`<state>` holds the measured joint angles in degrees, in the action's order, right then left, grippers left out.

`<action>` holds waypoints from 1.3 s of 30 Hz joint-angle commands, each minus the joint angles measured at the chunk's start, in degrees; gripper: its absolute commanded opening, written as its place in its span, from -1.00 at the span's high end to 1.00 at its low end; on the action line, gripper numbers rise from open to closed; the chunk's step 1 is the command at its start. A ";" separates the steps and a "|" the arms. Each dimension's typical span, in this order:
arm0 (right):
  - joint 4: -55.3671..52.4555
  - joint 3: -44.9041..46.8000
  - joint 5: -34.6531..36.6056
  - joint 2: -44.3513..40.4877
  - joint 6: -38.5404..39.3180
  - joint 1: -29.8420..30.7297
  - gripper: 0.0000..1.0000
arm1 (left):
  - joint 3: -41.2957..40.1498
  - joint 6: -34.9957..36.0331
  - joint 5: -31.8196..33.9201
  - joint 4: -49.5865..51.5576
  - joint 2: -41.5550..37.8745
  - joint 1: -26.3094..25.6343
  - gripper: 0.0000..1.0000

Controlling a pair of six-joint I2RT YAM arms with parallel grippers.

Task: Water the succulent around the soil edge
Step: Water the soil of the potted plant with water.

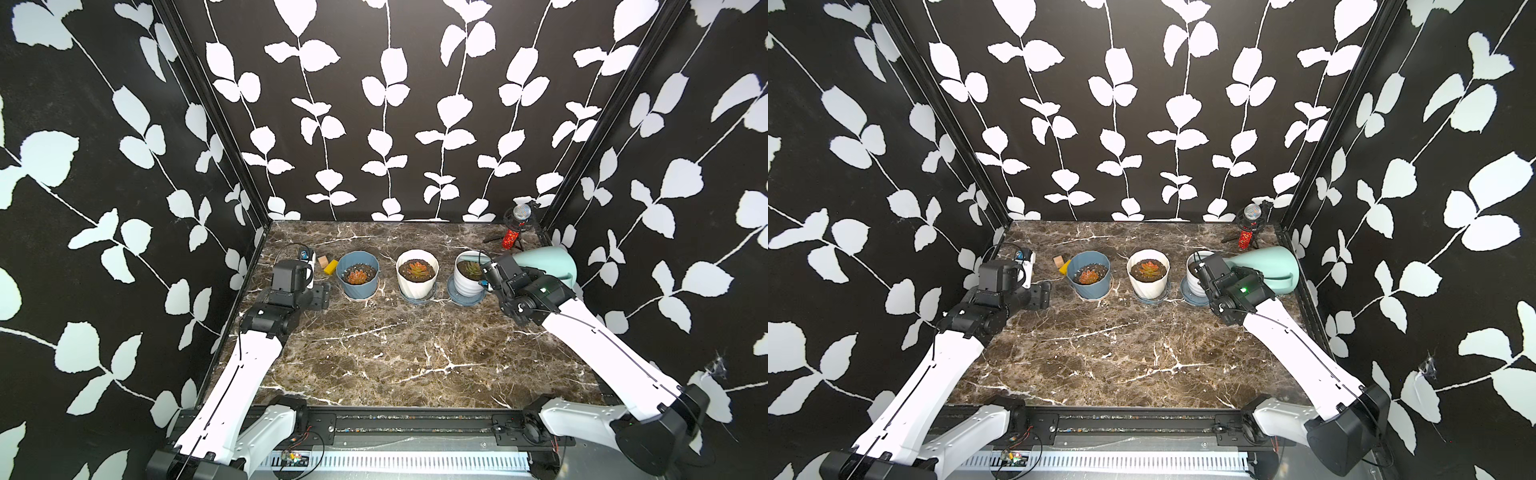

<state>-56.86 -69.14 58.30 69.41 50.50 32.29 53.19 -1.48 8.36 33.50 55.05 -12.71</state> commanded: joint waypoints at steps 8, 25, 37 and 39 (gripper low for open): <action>3.06 -3.10 5.06 -1.87 2.31 1.52 1.00 | -0.10 0.18 -0.51 0.69 -1.11 0.23 -0.66; -0.93 -2.30 6.59 -4.52 2.50 4.88 1.00 | -0.04 0.13 -0.45 0.69 -1.04 0.33 -0.66; -6.13 -1.66 7.17 -7.74 1.10 6.12 1.00 | -0.02 0.09 -0.59 0.69 -1.08 0.31 -0.66; -7.04 -1.36 7.24 -8.26 0.67 6.26 1.00 | -0.07 0.13 -0.60 0.69 -1.08 0.27 -0.66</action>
<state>-63.09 -69.14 61.34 62.83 53.12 37.91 53.19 -1.48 8.32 33.52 55.05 -12.69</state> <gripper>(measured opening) 0.295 0.831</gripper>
